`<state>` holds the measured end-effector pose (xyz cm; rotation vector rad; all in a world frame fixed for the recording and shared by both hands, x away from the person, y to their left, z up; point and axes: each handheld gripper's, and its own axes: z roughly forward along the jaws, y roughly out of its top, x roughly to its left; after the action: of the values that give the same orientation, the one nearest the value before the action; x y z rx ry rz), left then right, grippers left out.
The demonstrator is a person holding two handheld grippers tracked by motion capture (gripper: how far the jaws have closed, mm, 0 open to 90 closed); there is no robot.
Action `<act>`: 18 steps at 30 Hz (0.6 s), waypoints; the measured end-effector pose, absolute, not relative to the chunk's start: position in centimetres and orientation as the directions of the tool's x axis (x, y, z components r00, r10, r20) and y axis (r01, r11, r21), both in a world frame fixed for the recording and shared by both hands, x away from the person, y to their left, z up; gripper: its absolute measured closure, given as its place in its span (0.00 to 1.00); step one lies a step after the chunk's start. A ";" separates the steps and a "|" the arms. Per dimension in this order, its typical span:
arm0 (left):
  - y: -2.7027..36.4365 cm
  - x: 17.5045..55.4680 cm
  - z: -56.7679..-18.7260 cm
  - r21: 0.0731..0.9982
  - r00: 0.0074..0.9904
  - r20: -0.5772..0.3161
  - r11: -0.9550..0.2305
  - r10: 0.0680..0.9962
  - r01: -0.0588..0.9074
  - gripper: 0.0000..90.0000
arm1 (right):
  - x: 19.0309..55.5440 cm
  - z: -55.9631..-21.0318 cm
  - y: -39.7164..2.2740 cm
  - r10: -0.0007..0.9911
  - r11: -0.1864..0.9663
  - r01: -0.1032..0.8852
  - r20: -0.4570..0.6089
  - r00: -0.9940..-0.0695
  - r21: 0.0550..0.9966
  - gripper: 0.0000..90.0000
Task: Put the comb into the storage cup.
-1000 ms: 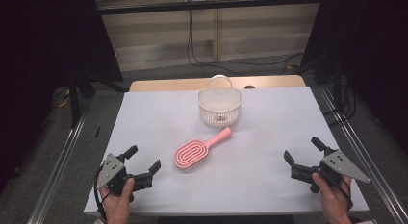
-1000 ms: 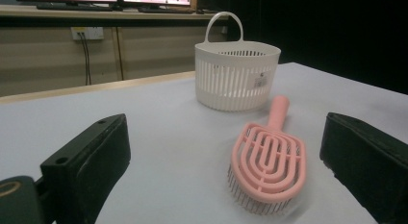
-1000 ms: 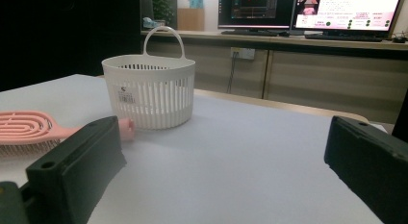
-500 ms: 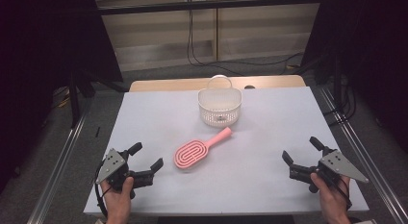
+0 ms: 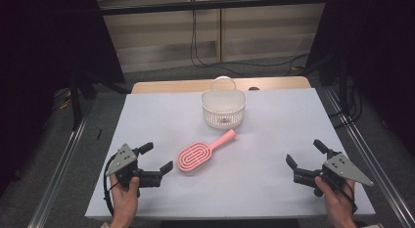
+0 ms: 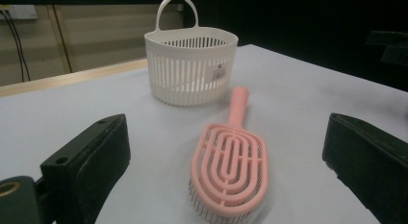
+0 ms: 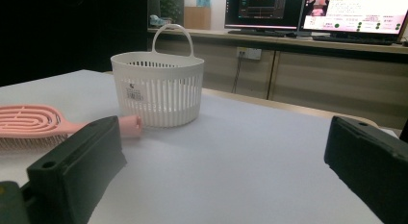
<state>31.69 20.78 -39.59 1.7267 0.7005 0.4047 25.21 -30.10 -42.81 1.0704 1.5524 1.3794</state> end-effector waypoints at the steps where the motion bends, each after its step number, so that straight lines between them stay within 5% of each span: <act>1: 20.5 31.8 -39.5 0.958 0.766 -0.093 -0.153 0.636 0.243 0.03 | 25.2 -42.8 -30.1 0.940 0.060 0.089 -0.026 -0.340 0.994 0.00; 18: 18.6 33.9 -38.8 0.951 0.751 -0.094 -0.164 0.653 0.261 0.04 | 25.3 -42.9 -30.2 0.941 0.034 0.103 0.002 -0.338 0.994 0.00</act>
<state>33.89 18.61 -38.77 1.7450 0.7221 0.4050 25.27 -30.20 -42.91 1.0942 1.5510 1.3932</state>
